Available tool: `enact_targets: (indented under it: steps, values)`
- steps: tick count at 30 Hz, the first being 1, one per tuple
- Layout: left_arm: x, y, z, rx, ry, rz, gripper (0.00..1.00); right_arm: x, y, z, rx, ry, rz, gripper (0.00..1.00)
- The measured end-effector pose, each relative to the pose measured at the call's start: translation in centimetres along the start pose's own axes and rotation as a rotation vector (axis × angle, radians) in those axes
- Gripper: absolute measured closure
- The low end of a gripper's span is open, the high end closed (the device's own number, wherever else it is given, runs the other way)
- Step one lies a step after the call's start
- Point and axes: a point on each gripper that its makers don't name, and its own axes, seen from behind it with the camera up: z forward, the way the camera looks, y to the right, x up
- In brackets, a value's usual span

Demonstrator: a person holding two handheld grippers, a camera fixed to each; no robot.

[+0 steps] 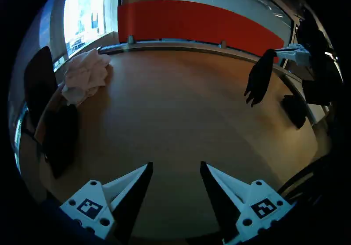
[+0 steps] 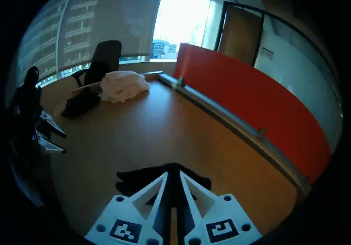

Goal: Fold towel

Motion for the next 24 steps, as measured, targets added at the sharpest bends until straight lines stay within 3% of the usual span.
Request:
enact_targets:
  steps: [24]
  values:
    - [1.0,1.4,0.5,-0.022,-0.006,0.042,0.21,-5.9,14.0,-8.2,-0.177,-0.083,0.101,0.96]
